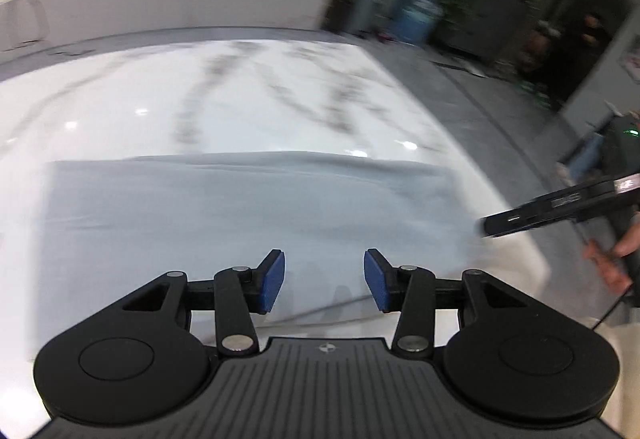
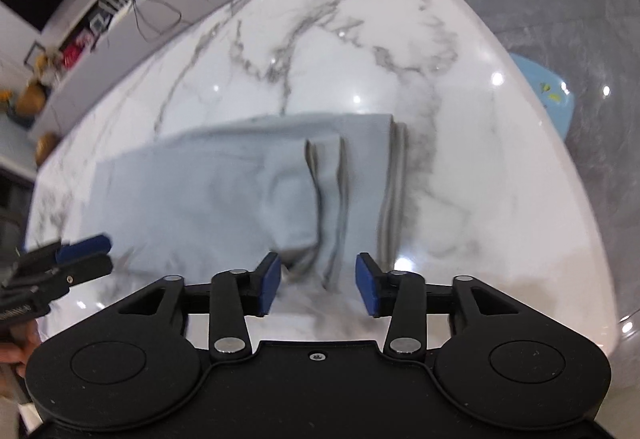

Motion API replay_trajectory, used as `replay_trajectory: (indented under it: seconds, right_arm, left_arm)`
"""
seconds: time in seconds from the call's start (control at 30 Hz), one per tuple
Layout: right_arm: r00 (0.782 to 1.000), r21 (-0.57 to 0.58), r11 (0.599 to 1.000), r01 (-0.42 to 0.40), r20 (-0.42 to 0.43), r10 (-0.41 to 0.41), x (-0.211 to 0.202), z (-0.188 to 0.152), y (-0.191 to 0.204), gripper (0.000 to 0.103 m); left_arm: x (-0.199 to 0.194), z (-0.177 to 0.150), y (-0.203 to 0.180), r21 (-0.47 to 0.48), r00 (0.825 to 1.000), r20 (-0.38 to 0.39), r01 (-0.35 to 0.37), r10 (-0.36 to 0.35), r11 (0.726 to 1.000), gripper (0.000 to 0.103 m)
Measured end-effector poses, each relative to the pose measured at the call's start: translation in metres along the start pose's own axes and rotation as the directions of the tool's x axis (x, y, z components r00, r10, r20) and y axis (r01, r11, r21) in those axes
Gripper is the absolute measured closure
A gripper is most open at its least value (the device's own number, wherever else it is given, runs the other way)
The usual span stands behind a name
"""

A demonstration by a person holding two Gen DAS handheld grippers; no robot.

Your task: Fold clothes

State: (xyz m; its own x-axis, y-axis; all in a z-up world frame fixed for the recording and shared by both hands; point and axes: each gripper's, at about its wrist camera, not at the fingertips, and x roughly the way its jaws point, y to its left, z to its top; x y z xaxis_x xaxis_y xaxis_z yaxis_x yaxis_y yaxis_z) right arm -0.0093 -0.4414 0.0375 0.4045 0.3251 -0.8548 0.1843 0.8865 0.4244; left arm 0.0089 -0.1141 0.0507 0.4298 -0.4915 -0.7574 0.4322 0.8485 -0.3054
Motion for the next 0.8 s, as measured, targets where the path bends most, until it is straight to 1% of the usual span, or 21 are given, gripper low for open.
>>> replay_trajectory:
  seconds: [0.07,0.17,0.27,0.4,0.47,0.53,0.57,0.63,0.73,0.8]
  right_arm:
    - [1.000,0.015,1.000,0.015,0.008,-0.016,0.011,0.010,0.001,0.056]
    - [0.999,0.008,0.999,0.054,0.006,-0.054,0.028,0.021,0.002,0.056]
    - [0.998,0.010,0.998,0.067,-0.003,-0.067,0.038,0.025,0.001,0.056]
    - [0.998,-0.033,0.997,0.069,0.004,-0.069,0.042,0.025,0.010,0.056]
    - [0.996,-0.081,0.993,0.090,0.001,-0.090,0.046,0.023,0.021,0.057]
    - [0.994,-0.099,0.989,0.109,0.000,-0.110,0.046,0.022,0.030,0.074]
    - [0.993,-0.108,0.987,0.118,0.000,-0.119,0.047,0.021,0.034,0.092]
    - [0.991,-0.116,0.984,0.135,0.007,-0.135,0.044,0.021,0.043,0.093]
    - [0.988,-0.161,0.975,0.152,0.034,-0.148,0.030,0.025,0.063,0.095]
    - [0.988,-0.186,0.971,0.151,0.066,-0.141,0.010,0.029,0.076,0.095]
  left_arm:
    - [-0.018,0.014,0.006,-0.034,0.998,0.014,-0.053,0.053,0.998,0.061]
    - [-0.032,0.005,0.039,-0.102,0.994,0.026,-0.099,0.102,0.990,0.061]
    - [-0.041,-0.006,0.061,-0.138,0.990,0.025,-0.134,0.139,0.981,0.061]
    - [-0.047,-0.019,0.081,-0.194,0.988,0.018,-0.145,0.152,0.970,0.061]
    - [-0.052,-0.025,0.090,-0.213,0.988,0.017,-0.148,0.155,0.966,0.061]
    - [-0.061,-0.030,0.100,-0.220,0.988,0.024,-0.146,0.155,0.965,0.061]
    - [-0.064,-0.031,0.102,-0.222,0.988,0.028,-0.144,0.154,0.964,0.061]
    - [-0.078,-0.037,0.109,-0.221,0.987,0.041,-0.142,0.155,0.965,0.061]
    - [-0.087,-0.038,0.114,-0.220,0.984,0.061,-0.147,0.164,0.964,0.061]
    - [-0.091,-0.037,0.117,-0.227,0.984,0.071,-0.146,0.166,0.963,0.061]
